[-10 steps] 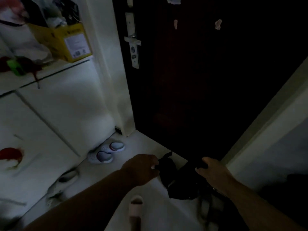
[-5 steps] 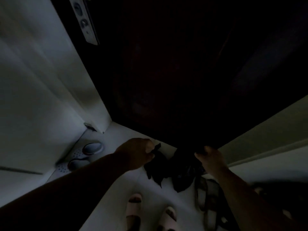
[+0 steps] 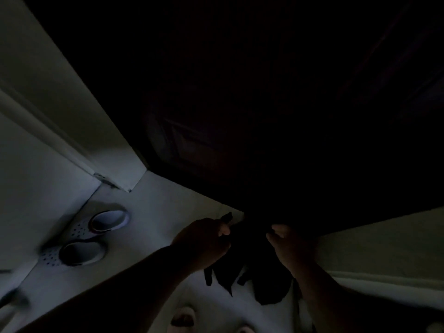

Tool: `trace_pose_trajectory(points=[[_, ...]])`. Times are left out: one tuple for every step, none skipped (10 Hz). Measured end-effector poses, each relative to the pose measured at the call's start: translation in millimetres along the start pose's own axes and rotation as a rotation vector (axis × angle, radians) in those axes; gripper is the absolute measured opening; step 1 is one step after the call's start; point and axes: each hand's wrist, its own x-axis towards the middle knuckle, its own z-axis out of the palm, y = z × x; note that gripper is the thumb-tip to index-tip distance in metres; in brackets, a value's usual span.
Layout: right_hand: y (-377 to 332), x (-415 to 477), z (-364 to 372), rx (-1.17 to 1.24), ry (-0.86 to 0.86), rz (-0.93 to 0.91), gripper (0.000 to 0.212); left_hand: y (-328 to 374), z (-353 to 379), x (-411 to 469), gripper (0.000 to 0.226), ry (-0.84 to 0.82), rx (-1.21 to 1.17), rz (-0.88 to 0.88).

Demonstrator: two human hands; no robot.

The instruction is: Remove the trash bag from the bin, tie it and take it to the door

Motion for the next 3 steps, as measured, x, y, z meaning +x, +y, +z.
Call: trace_pose_trajectory(points=[[12,10,0,-0.018,-0.024,-0.023,0.036,-3,9,10,0.037,-0.023,0.012,-0.033],[8,-1,-17,0.02,-0.037,-0.037,0.033,9,-3,4,0.037,-0.005,0.01,-0.021],[-4,-19,-43,0.049,-0.042,-0.072,0.032,34,-23,-10,0.035,0.008,-0.014,-0.031]])
